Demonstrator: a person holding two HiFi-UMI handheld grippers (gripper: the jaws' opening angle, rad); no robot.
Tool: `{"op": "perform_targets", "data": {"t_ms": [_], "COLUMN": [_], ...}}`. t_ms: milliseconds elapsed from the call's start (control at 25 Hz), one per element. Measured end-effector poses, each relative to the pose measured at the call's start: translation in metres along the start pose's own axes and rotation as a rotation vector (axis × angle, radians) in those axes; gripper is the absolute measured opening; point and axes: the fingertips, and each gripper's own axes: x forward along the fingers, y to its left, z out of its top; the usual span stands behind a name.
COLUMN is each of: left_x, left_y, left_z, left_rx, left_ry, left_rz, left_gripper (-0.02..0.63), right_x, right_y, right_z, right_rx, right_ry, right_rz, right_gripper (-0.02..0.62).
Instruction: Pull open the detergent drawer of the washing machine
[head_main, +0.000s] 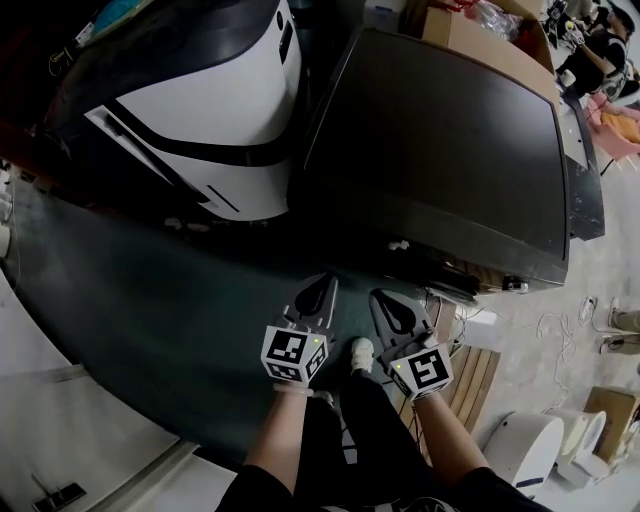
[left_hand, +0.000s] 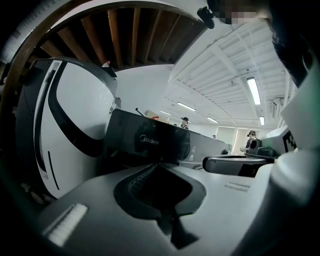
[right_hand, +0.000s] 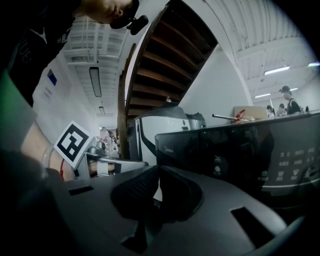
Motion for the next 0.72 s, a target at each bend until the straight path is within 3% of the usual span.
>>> {"op": "perform_targets", "data": {"t_ms": [280, 400, 720], "left_x": [0.03, 0.042, 0.058], "left_y": [0.007, 0.01, 0.018], "left_z": [-0.004, -0.004, -0.003], "left_rx": [-0.172, -0.264, -0.538], "left_ry": [-0.055, -0.088, -0.203], "left_rz": [-0.042, -0.084, -0.161], "left_gripper": [0.014, 0.096, 0.135], "right_x": [0.013, 0.019, 0.025], "right_y": [-0.009, -0.013, -0.015], "right_z": [-0.014, -0.021, -0.035], "right_rx": [0.032, 0.026, 0.021], "right_ry": [0.04, 0.046, 0.068], "right_rz": [0.007, 0.005, 0.015], "right_gripper": [0.015, 0.015, 0.015]}}
